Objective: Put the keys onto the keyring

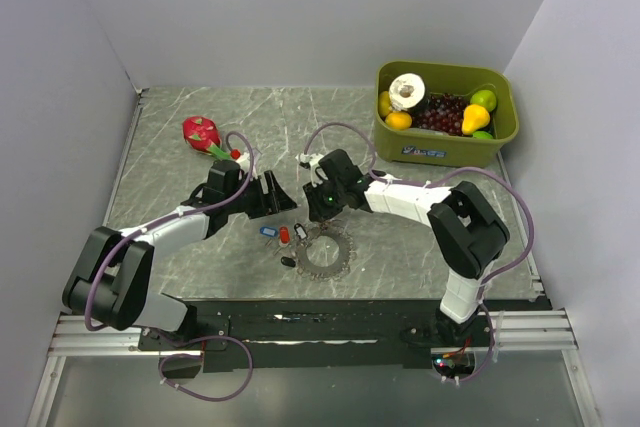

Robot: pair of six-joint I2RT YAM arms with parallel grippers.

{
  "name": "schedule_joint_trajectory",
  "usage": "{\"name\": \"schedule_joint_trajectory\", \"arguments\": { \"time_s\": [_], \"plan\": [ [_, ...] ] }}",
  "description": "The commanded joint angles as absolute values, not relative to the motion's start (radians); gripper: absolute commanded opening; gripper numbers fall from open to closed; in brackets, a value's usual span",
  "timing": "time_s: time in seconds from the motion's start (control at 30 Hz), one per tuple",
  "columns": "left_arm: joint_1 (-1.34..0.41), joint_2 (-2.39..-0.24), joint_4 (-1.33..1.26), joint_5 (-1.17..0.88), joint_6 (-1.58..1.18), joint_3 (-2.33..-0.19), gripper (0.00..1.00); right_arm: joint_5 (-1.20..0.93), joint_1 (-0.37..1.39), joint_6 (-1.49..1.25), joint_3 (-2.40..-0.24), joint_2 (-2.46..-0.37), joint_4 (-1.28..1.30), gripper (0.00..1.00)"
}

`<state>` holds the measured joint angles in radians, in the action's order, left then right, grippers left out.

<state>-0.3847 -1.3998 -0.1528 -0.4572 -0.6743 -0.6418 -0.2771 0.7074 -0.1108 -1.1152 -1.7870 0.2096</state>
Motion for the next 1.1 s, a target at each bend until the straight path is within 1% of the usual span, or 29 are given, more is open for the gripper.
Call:
{"name": "schedule_joint_trajectory", "arguments": {
  "time_s": [0.0, 0.17, 0.3, 0.47, 0.7, 0.9, 0.97, 1.07],
  "plan": [
    [-0.38, -1.404, -0.178, -0.489, -0.678, -0.669, 0.76, -0.259, 0.712, -0.097, -1.147, -1.798, 0.226, 0.33],
    [-0.38, -1.408, -0.183, -0.492, -0.68, -0.666, 0.76, -0.281, 0.715, -0.094, -1.117, -1.781, 0.207, 0.35],
    [-0.38, -1.416, -0.192, -0.499, -0.687, -0.66, 0.75, -0.278, 0.715, -0.094, -1.117, -1.805, 0.215, 0.37],
    [-0.38, -1.417, -0.199, -0.503, -0.692, -0.653, 0.75, -0.271, 0.715, -0.091, -1.109, -1.812, 0.218, 0.37],
    [-0.38, -1.422, -0.193, -0.506, -0.683, -0.664, 0.76, -0.293, 0.713, -0.078, -1.083, -1.81, 0.209, 0.4],
    [-0.38, -1.427, -0.195, -0.508, -0.681, -0.664, 0.76, -0.282, 0.713, -0.084, -1.071, -1.815, 0.198, 0.37],
    [-0.38, -1.427, -0.196, -0.506, -0.683, -0.663, 0.76, -0.272, 0.715, -0.09, -1.072, -1.818, 0.199, 0.33],
    [-0.38, -1.424, -0.196, -0.506, -0.683, -0.663, 0.76, -0.265, 0.715, -0.094, -1.075, -1.819, 0.199, 0.31]
  ]
}}
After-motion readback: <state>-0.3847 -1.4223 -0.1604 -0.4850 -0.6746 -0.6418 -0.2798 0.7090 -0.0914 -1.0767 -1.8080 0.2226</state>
